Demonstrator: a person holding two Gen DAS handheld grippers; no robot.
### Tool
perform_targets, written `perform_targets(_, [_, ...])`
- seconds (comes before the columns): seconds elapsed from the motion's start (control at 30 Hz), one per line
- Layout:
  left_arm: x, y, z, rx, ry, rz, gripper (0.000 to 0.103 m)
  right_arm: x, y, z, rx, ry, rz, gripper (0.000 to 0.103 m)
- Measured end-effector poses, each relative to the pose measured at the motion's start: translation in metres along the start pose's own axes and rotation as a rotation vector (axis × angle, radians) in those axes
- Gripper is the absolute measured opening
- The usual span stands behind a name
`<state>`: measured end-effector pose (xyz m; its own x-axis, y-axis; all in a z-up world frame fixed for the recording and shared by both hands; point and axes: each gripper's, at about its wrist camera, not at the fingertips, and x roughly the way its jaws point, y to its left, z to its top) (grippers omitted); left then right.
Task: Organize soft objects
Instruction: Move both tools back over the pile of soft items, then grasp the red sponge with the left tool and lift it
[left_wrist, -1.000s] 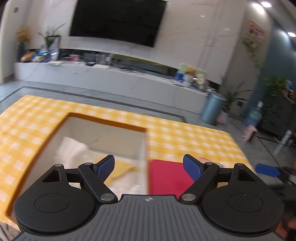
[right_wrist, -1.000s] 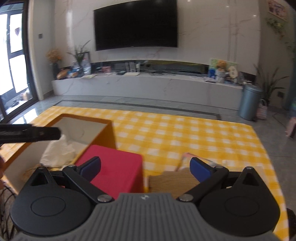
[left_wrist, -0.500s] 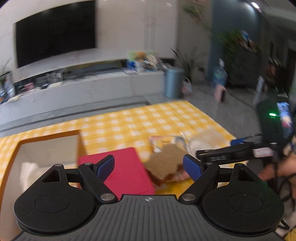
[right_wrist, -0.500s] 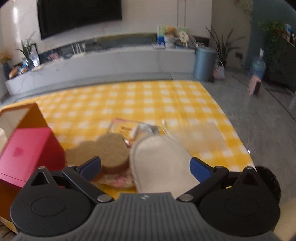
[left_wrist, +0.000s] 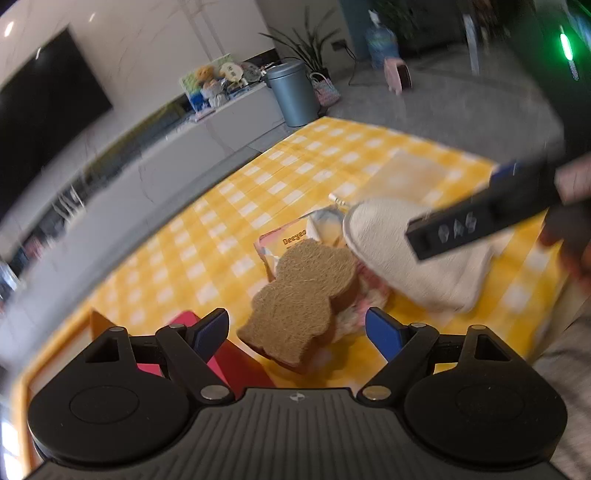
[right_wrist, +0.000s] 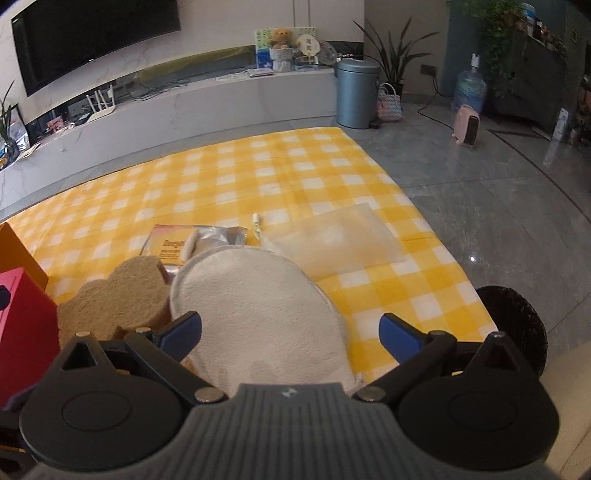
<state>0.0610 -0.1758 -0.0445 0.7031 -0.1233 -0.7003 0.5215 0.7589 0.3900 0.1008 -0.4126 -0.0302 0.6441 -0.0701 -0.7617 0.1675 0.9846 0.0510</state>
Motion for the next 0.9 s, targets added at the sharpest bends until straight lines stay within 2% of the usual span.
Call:
perform_targets(0.07, [0.007,-0.010,-0.002,0.062,-0.003,0.049,0.098,0.003,-0.004,0.000,0.015,0.008,-0.012,0.100])
perform_targets(0.3, [0.032,-0.039,-0.006,0.192,0.052,0.070,0.098,-0.001,-0.004,0.001,0.028,-0.009,0.001,0.100])
perform_targets(0.43, [0.049,-0.061,-0.014,0.364,0.071,0.178,0.098,0.001,-0.004,0.001,0.027,-0.004,0.004,0.100])
perform_targets(0.53, [0.056,-0.074,-0.022,0.491,0.040,0.275,0.098,0.001,-0.006,0.001,0.032,-0.008,0.001,0.100])
perform_targets(0.57, [0.058,-0.076,-0.024,0.524,0.031,0.288,0.098,0.000,-0.007,0.001,0.036,-0.012,0.004,0.100])
perform_targets(0.63, [0.061,-0.078,-0.027,0.528,0.042,0.283,0.098,-0.001,-0.008,0.002,0.046,-0.023,0.013,0.100])
perform_targets(0.73, [0.070,-0.072,-0.025,0.458,0.091,0.248,0.089,-0.002,-0.009,0.002,0.052,-0.031,0.011,0.100])
perform_targets(0.8, [0.075,-0.068,-0.024,0.432,0.098,0.229,0.066,-0.002,-0.009,0.002,0.054,-0.030,0.013,0.100])
perform_targets(0.9, [0.079,-0.064,-0.023,0.421,0.115,0.235,0.051,-0.003,-0.011,0.002,0.061,-0.030,0.016,0.100])
